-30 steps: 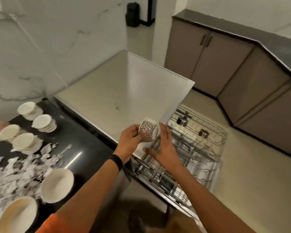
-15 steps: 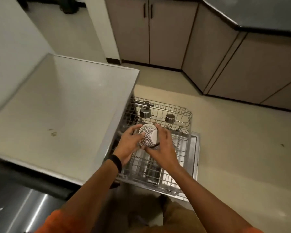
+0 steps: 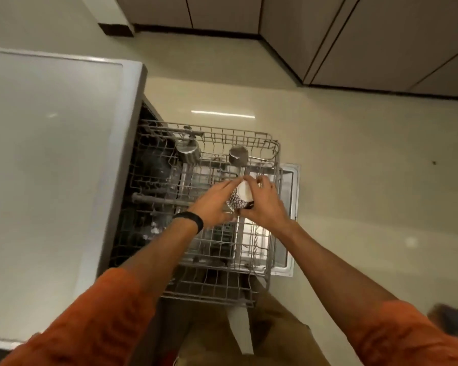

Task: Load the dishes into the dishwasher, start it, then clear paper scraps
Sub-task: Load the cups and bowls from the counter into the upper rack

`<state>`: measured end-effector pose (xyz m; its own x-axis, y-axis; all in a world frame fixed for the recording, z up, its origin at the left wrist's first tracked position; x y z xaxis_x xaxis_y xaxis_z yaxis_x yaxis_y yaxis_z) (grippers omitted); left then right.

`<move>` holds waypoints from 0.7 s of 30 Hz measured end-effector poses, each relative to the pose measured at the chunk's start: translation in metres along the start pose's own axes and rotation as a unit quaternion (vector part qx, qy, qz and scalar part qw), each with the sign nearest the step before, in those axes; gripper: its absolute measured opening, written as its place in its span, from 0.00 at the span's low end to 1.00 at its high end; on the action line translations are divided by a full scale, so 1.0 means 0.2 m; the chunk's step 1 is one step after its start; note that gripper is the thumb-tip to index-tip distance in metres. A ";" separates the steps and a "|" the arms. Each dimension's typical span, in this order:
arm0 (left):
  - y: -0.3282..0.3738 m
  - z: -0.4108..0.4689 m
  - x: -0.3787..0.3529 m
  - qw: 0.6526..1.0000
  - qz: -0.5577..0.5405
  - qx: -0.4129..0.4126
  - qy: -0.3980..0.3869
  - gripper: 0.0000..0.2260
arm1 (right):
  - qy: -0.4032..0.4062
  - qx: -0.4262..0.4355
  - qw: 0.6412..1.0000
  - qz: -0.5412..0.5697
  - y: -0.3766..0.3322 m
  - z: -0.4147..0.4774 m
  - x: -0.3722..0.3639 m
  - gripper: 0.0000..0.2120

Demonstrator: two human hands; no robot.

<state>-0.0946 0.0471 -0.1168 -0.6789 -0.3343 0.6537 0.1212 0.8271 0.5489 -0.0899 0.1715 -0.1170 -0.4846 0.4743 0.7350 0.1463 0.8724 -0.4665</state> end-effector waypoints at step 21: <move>-0.42 0.58 -0.33 0.997 -0.018 0.068 -0.018 0.36 | -0.092 -0.066 0.992 -0.055 0.24 0.46 -0.39 0.46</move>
<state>-0.1428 0.0511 -0.2669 -0.7064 -0.3500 0.6153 -0.0015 0.8699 0.4932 -0.1241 0.1663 -0.2421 -0.6510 0.3572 0.6698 0.1903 0.9310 -0.3115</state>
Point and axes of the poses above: each hand's wrist, its own z-axis towards the middle knuckle, its own x-axis out of the back of the hand, y = z × x, the point moved 9 cm from there along z, towards the middle knuckle, and after that the axes turned 1 degree about z, right-handed, at the moved point
